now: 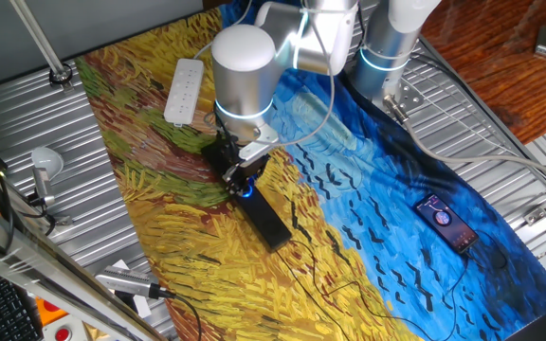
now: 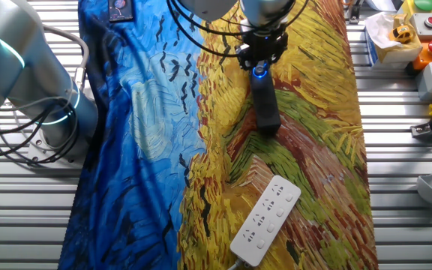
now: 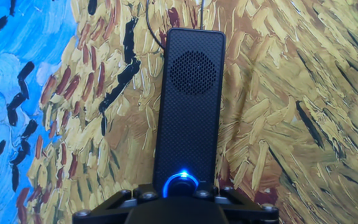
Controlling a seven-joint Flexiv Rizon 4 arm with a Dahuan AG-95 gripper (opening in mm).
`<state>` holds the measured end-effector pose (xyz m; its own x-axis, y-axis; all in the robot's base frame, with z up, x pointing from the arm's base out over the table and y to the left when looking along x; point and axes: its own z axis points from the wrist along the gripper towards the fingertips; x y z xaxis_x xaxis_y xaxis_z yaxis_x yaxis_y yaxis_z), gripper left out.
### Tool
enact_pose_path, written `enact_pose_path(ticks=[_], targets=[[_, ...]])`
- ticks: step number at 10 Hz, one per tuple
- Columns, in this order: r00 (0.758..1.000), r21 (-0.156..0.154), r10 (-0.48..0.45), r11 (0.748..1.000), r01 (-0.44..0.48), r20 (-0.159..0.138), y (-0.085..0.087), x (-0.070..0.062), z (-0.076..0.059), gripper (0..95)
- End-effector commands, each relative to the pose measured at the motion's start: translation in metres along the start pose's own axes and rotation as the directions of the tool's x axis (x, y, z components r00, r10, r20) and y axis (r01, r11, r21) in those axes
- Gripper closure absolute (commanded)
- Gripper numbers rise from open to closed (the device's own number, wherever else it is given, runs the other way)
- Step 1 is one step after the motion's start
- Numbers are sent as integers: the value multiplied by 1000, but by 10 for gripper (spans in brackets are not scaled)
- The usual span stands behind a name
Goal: Turn the knob to increase the volume of the speaker
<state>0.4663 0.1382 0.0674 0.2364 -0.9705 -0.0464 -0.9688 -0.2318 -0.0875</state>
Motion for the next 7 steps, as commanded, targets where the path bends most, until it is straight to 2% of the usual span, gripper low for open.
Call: enact_pose_path(ticks=[1,2,3,4,5,6,7], targets=[[1000,9,-1,1000,1,-1,0,0,1,760],[1000,12,2,1000,-2,-1,0,0,1,760],[999,20,34,999,-34,-6,0,0,1,950],[998,21,69,997,-68,-12,0,0,0,950],[989,23,144,989,-144,-13,0,0,1,950],[973,26,229,973,-229,-15,0,1,2,950],[946,30,323,946,-323,-19,0,1,4,950]])
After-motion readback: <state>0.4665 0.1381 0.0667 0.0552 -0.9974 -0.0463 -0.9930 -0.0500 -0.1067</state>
